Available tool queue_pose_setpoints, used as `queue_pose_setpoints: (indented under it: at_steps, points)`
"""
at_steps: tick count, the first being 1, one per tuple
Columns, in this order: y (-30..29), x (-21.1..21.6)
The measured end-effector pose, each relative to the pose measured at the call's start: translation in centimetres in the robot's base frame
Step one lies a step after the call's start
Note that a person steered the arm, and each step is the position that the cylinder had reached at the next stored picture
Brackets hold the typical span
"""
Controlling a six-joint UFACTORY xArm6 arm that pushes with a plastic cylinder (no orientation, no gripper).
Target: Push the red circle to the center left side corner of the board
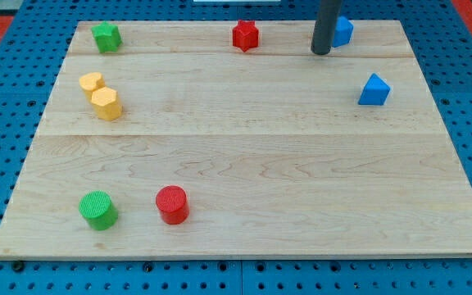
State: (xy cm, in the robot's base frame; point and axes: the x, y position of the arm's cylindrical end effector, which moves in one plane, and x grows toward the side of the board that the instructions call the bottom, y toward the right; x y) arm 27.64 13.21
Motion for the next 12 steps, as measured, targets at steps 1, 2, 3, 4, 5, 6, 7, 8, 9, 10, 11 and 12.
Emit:
queue_pose_setpoints:
  at_steps: [1,2,3,4,5,6,7,8,9,10,11,12]
  points:
    - [0.3,0.1]
    - [-0.5,2.3]
    - [-3.3,4.3]
    - [-6.2,14.6]
    - [-12.0,27.2]
    - [-13.0,30.6]
    - [-18.1,30.1]
    - [-22.5,28.9]
    - [-27.2,25.4]
    - [-29.4,22.6]
    - [-26.8,24.7]
    - [-33.0,19.2]
